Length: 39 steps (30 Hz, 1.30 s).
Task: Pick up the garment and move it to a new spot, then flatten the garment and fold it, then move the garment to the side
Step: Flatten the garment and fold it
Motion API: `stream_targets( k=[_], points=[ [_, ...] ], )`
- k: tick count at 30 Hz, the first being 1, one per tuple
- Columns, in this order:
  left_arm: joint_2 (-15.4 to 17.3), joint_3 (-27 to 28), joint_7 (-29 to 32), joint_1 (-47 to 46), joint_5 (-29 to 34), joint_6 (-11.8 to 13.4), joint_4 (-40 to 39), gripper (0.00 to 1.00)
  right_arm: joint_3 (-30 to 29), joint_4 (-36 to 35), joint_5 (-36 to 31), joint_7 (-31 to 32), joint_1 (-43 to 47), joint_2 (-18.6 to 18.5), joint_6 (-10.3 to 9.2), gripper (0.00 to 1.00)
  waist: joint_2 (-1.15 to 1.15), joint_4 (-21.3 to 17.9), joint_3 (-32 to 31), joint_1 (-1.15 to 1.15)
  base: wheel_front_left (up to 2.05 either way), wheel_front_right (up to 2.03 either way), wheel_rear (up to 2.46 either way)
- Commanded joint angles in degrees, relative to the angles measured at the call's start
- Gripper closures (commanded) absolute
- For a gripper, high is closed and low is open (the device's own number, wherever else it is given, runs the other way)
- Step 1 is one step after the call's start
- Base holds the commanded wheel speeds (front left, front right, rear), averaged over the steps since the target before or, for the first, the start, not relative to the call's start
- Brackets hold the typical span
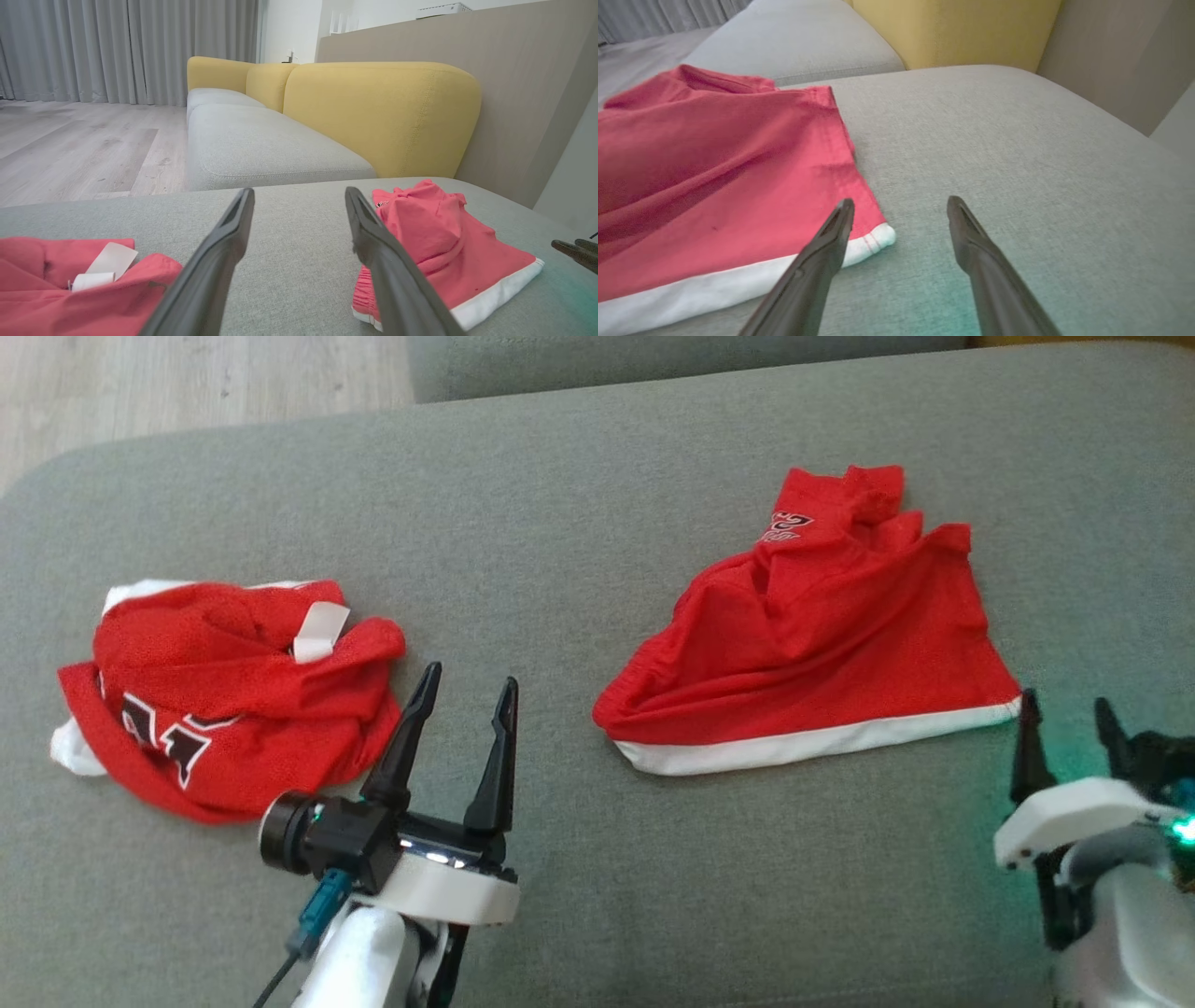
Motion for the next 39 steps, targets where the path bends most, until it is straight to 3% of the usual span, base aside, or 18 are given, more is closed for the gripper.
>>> stream_targets(
  k=[1,5,15,16,18,28,33,39],
  points=[
    [-0.03,1.61,-0.29,-1.39,0.59,-0.1,-2.07,0.0,-0.35,-0.68,-1.6,0.96,-2.8,-0.33,-0.04,0.0,0.0,0.47,0.61,0.0,0.0,0.0,0.0],
    [-0.03,1.4,-0.29,-1.91,0.52,-0.38,-1.89,0.0,-3.73,2.5,-3.11,3.18,-5.31,-0.33,-0.04,0.0,0.0,1.39,1.56,0.0,0.0,0.0,0.0],
    [-0.03,1.85,-0.29,-2.64,0.79,-0.8,-1.67,0.0,-4.97,9.75,-4.9,3.51,-8.4,-0.33,-0.04,0.0,0.0,2.29,2.93,0.0,0.0,0.0,0.0],
    [-0.03,1.88,-0.29,-2.69,0.82,-0.79,-1.69,0.0,-4.91,10.28,-5.09,3.33,-8.63,-0.33,-0.04,0.1,0.0,2.29,3.0,0.0,0.0,0.0,0.0],
    [-0.03,2.08,-0.29,-2.77,0.99,-0.8,-1.62,0.0,-4.57,11.45,-6.07,2.49,-9.26,-0.33,-0.04,1.0,0.0,2.1,3.03,0.0,0.0,0.0,0.0],
    [0.4,1.08,-0.29,-3.05,3.67,-2.86,0.84,0.0,-8.27,8.57,-8.08,-0.86,-9.51,-0.33,-0.04,1.0,0.0,0.29,2.12,0.0,0.0,0.0,0.0],
    [2.74,-5.58,-0.29,-4.89,7.16,-5.12,5.71,0.0,-8.21,8.03,-6.91,-0.01,-8.92,-0.33,-0.04,1.0,0.0,-0.67,2.44,0.0,0.0,0.0,0.0],
    [4.44,-14.4,-0.04,-10.45,8.19,-5.94,13.75,0.0,-6.32,7.93,-5.67,0.47,-9.67,-0.32,-0.04,1.0,0.0,-2.02,3.67,0.0,0.0,0.0,0.0]
  ],
)
